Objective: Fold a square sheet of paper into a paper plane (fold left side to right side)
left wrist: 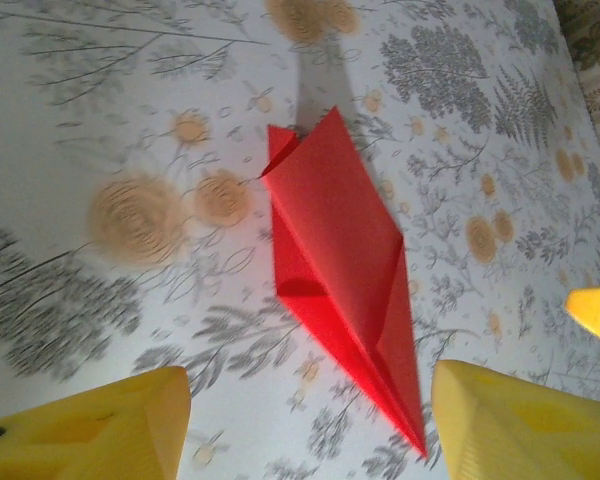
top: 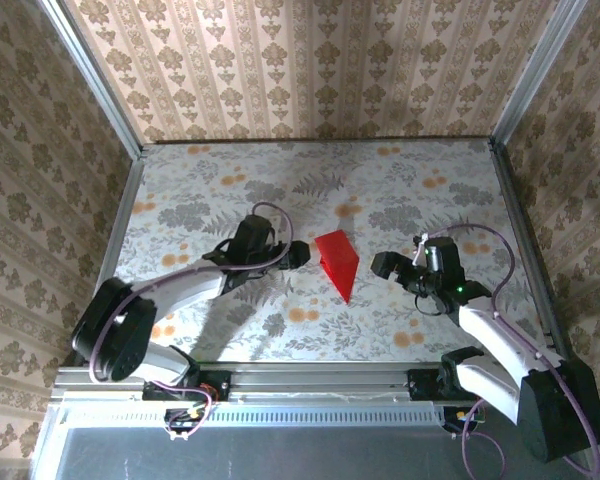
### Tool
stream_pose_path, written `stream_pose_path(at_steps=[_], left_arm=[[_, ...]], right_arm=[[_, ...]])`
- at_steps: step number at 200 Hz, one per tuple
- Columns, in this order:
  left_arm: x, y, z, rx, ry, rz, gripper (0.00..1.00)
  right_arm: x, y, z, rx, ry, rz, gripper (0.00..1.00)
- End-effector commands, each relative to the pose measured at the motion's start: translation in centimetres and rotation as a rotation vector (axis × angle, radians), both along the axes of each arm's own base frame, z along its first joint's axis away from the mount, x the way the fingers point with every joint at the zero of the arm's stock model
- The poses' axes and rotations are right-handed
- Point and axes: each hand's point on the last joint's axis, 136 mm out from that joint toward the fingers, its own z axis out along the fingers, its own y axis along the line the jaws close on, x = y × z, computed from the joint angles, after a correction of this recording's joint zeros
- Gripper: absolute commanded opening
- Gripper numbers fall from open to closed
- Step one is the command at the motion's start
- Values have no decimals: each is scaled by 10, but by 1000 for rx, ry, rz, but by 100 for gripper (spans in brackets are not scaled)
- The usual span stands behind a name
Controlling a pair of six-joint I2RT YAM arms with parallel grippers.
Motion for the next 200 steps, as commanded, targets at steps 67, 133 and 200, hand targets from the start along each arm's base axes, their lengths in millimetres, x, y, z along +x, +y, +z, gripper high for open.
stream_pose_path(at_steps=[67, 133, 200], left_arm=[[26, -66, -25, -139, 81, -37, 56], [32, -86, -51, -167, 139, -44, 33], [24, -77, -33, -155, 91, -70, 5]], right_arm=[[-8, -1, 3, 37, -20, 13, 100], [-7, 4, 6, 66, -32, 29, 100], [-6, 6, 9, 82, -53, 36, 100]])
